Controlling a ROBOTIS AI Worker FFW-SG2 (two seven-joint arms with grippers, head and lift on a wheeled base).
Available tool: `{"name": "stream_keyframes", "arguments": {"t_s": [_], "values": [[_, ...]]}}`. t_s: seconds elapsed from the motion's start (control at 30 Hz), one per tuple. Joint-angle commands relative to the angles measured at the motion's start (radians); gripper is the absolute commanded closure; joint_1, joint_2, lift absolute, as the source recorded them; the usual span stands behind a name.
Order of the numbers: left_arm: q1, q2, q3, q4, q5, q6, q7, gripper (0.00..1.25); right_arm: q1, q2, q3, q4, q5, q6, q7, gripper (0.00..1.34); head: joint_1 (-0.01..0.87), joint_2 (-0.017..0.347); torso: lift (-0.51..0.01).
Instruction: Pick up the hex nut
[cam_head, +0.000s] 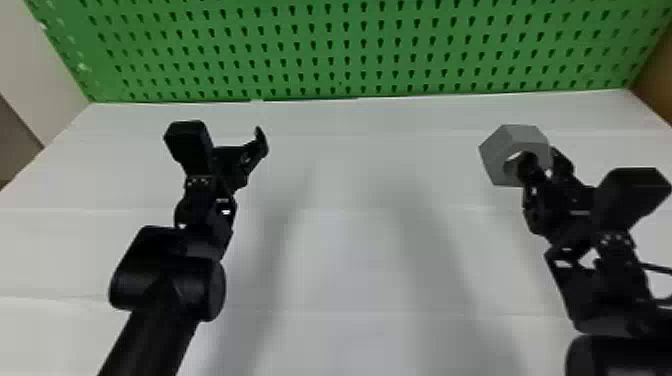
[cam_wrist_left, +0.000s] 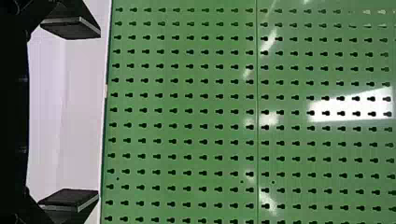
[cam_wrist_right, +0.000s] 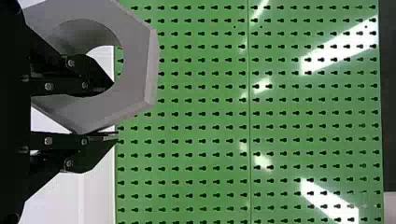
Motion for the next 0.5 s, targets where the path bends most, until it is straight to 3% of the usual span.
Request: {"name": "stream_keyframes", "arguments": {"t_s": [0.0, 0.47], "values": [[0.001, 0.0, 0.001, 0.0, 0.0, 0.001, 0.0, 0.08, -0.001, 0.001, 0.003, 0.0, 0.002, 0.0, 0.0, 1.05, 0.785, 0.15, -0.081], [-0.002, 0.0, -0.001, 0.001, -0.005, 0.001, 0.0, 0.08, -0.008, 0.001, 0.009, 0.009, 0.004, 0.0, 0.0, 1.05, 0.785, 0.15, -0.081]]}}
